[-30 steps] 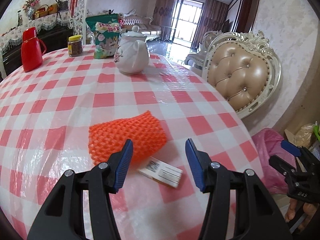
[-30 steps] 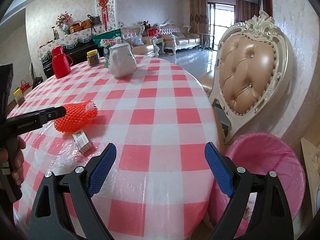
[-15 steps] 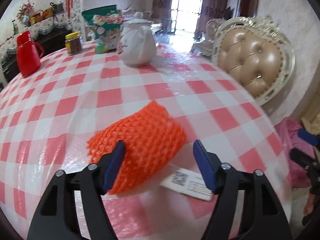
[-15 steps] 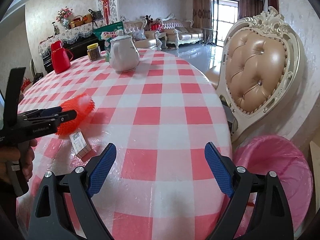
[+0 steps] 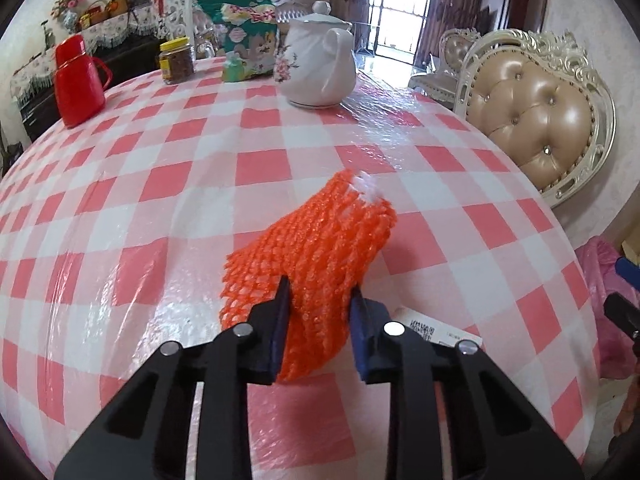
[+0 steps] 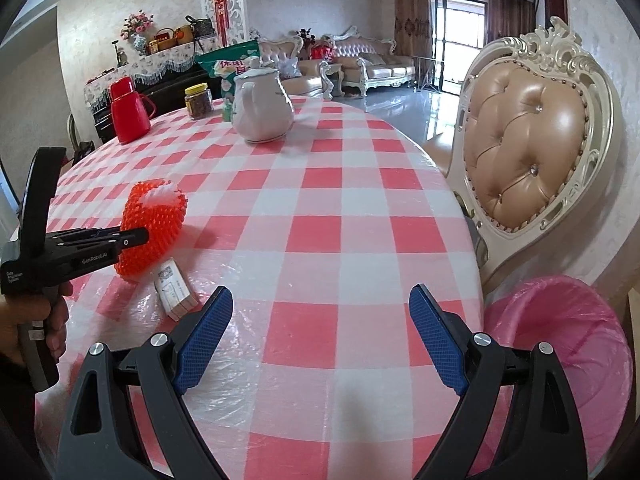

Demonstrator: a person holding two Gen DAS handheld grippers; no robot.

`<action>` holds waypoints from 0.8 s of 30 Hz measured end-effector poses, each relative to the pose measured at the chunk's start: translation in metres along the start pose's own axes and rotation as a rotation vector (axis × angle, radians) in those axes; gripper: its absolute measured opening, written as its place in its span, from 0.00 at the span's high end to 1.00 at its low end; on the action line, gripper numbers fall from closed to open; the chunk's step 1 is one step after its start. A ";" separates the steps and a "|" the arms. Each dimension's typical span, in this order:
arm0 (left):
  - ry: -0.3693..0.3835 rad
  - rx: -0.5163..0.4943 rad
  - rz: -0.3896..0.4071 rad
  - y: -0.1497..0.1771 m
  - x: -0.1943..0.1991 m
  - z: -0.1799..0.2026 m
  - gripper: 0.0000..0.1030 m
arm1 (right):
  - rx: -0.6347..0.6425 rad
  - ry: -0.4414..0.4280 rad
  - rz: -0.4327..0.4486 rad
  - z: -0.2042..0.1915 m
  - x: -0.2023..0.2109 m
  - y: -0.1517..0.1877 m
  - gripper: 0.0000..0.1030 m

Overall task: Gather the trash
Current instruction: 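Grasp the orange foam net with the left tool while the right tool grasps the white box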

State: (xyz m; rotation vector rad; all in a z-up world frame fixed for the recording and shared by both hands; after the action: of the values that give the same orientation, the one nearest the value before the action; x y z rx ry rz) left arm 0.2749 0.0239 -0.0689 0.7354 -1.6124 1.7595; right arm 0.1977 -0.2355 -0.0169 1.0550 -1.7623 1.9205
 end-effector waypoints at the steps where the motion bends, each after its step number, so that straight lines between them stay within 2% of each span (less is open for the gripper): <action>1: 0.001 0.012 0.007 0.001 0.004 -0.003 0.76 | 0.001 -0.002 0.000 -0.001 0.000 0.000 0.18; 14: 0.024 0.130 0.061 0.021 0.050 -0.034 0.76 | 0.028 -0.044 -0.004 -0.030 -0.006 -0.001 0.18; 24: 0.036 0.211 0.104 0.031 0.070 -0.055 0.76 | 0.110 -0.101 -0.049 -0.076 -0.032 -0.002 0.18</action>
State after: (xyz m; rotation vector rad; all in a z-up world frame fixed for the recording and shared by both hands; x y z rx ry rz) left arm 0.2066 0.0825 -0.0407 0.7219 -1.4796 2.0290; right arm 0.1981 -0.1550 -0.0345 1.2423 -1.6822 1.9852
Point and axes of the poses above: each gripper's, at about its wrist camera, not at the fingertips, and x roughly against the way its jaws point, z to its right, y to its underside, the point moved 2 cm from there along -x, roughly the way its jaws point, and after that the axes turned 1 degree about x, right-handed, at the moved point
